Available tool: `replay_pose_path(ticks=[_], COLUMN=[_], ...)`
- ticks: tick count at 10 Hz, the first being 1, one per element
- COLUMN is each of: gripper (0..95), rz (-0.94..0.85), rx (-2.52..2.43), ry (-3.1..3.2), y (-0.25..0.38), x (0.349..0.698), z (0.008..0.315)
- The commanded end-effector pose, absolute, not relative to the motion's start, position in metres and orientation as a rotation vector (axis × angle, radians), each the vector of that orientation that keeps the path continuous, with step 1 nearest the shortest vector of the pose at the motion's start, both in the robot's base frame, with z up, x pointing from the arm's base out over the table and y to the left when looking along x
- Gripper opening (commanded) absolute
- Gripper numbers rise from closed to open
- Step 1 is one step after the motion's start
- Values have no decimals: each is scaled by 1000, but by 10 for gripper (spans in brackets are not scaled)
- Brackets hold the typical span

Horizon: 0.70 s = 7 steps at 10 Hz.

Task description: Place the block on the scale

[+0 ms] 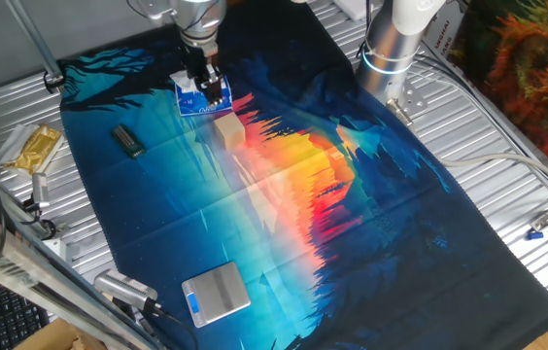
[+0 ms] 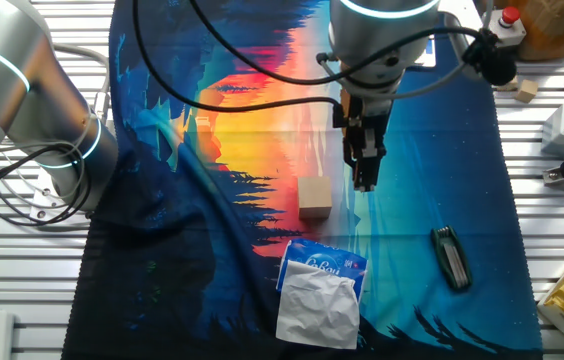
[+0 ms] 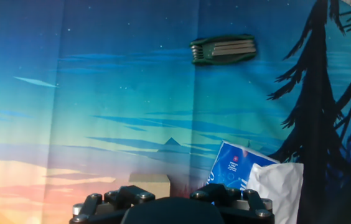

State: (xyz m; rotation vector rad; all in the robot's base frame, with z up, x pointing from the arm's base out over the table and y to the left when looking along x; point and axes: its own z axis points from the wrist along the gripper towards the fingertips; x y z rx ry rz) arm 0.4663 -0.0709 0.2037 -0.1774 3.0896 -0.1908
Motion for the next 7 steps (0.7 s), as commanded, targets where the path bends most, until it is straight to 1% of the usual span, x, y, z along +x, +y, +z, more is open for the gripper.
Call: replay_pose_path(ticks=[1,4,7], gripper=[760,760,760], rz=[-174,-109,-98], rx=[-224,-337,-265], ry=[3102,3149,3220], y=[-71,-71,-71], x=[466,466,466], z=[204,204,204])
